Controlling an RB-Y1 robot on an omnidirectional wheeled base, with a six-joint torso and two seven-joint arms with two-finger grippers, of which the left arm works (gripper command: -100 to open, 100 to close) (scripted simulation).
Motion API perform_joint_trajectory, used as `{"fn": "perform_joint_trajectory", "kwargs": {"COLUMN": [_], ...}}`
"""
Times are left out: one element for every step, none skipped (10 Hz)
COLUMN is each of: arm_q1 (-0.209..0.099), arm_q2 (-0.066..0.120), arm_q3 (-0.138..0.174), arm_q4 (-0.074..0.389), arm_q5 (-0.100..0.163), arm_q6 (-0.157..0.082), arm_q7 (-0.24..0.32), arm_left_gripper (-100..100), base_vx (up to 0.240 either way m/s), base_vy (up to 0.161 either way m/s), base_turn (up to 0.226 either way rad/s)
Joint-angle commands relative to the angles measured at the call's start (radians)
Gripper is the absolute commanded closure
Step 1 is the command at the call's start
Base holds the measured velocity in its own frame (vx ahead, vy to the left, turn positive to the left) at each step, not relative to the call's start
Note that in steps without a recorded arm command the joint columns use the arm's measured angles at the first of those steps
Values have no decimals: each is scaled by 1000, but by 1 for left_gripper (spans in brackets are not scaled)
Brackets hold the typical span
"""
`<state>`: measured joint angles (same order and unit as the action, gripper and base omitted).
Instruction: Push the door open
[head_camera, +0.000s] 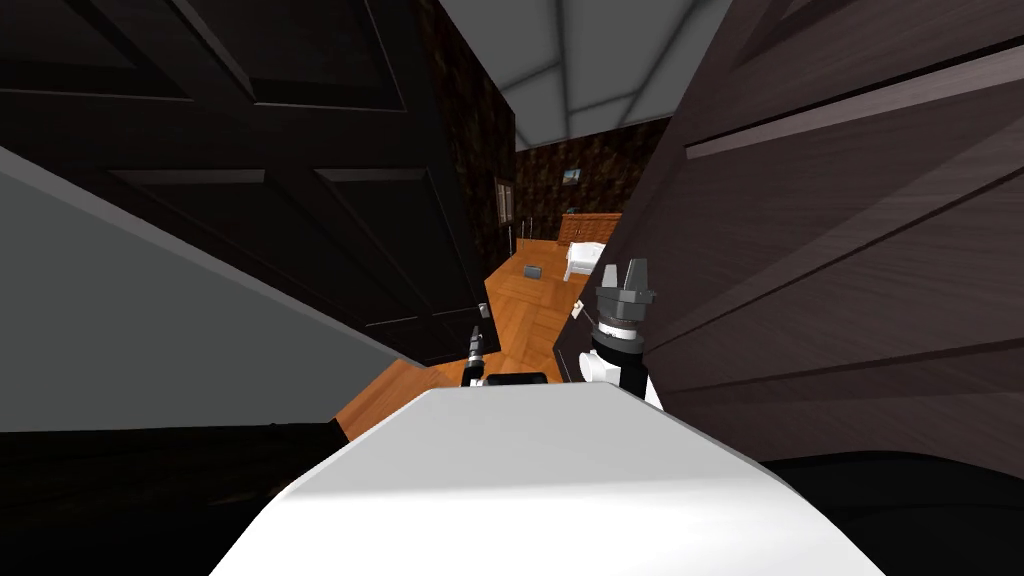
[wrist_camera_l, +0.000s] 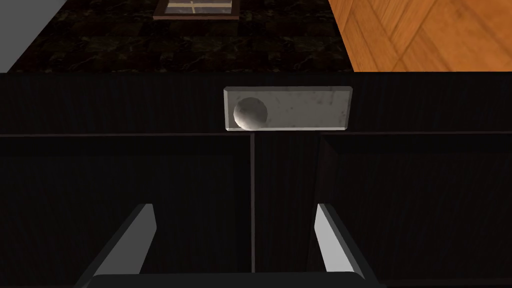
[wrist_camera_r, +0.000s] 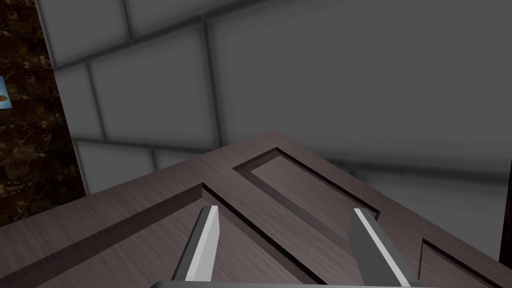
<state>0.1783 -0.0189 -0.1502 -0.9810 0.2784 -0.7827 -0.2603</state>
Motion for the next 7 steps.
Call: {"fn": "perform_joint_trajectory", "kwargs": {"arm_q1": [10,7,2,-1,-4,-11,-15], "arm_q2": [-28,-15,12,23,33,42,43], "arm_q3": [-14,-10,-7,-4,-2,3,6], "arm_q4": [-19,-8,-5,-3,0,4,7], "arm_q5": [4,3,3,4,4,4,5], "arm_q6": [10,1,2,3,3,4,5], "arm_q7": [-14,-6,-6,-5,-5,-3,-3], "arm_left_gripper": [-100,-100,-100,-100,-100,-100,-100], "base_vx": [-74,-27,67,158,208,238,219], "base_vy": [-31,-14,4,16,3,-10,19], "base_turn": [128,17,-17,-13,-13,-14,-14]}}
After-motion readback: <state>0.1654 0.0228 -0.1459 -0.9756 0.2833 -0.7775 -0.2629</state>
